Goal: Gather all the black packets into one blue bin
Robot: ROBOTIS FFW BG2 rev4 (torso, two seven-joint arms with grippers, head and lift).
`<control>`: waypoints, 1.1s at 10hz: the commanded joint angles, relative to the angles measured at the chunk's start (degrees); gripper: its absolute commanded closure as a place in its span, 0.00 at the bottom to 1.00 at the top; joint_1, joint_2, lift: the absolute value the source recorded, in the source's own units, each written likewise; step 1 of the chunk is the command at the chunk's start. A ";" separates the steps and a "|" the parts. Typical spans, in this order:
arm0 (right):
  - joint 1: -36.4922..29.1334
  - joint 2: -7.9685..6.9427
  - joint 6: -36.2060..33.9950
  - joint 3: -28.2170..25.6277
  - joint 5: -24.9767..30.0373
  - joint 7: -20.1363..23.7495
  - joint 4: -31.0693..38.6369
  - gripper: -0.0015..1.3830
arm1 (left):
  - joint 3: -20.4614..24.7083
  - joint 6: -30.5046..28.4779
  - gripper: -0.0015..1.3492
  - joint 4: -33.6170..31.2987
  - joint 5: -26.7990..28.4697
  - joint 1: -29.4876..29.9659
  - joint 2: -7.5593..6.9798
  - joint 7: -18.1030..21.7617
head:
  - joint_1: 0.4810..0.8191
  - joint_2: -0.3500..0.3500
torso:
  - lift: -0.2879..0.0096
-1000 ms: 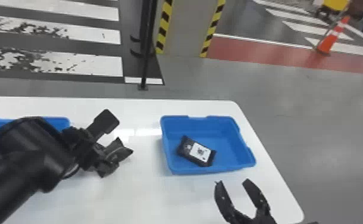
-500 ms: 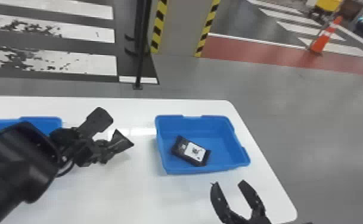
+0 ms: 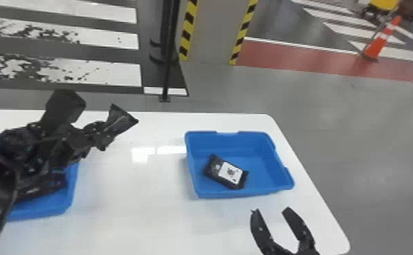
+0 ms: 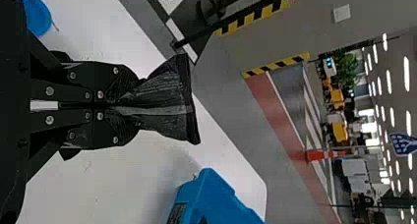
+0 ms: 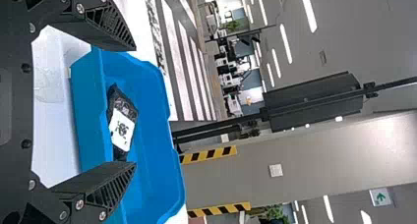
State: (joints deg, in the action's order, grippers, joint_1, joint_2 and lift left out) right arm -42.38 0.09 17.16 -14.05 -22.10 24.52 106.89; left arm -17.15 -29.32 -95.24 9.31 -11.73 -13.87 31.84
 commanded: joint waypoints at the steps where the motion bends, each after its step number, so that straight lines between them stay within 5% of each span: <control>1: -0.37 -0.14 0.00 0.00 -0.29 0.00 0.19 0.15 | 8.92 -1.05 0.89 -9.32 2.23 7.93 -0.28 0.67 | 0.63 0.11 | 0.60; 4: -0.51 -0.14 0.00 0.00 0.05 0.00 0.33 0.15 | 18.75 -0.21 0.84 -15.08 2.92 16.23 -0.11 1.55 | 0.63 0.29 | 0.60; 6: -0.37 -0.14 0.00 0.23 0.05 0.00 0.19 0.15 | 25.03 -0.07 0.14 -14.94 3.03 19.60 0.77 0.76 | 0.63 0.39 | 0.60; 7: -0.37 -0.14 0.00 0.23 0.51 0.00 0.62 0.15 | 27.09 1.62 0.03 -14.94 2.69 21.01 0.95 0.76 | 0.63 0.42 | 0.60; 9: 0.05 -0.14 -1.27 0.11 6.11 -0.09 4.69 0.14 | 29.94 9.78 0.15 -14.94 -1.65 25.08 1.56 0.59 | 0.63 0.51 | 0.60; 11: 1.46 -0.14 -4.36 0.46 11.13 -0.09 8.63 0.14 | 30.86 21.31 0.16 -15.08 -11.70 31.55 2.62 -0.47 | 0.63 0.54 | 0.60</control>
State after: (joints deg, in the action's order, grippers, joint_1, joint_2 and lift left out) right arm -41.36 0.09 13.54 -13.79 -12.07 24.43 114.66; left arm 13.53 -11.35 -110.29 0.68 17.95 -11.49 31.41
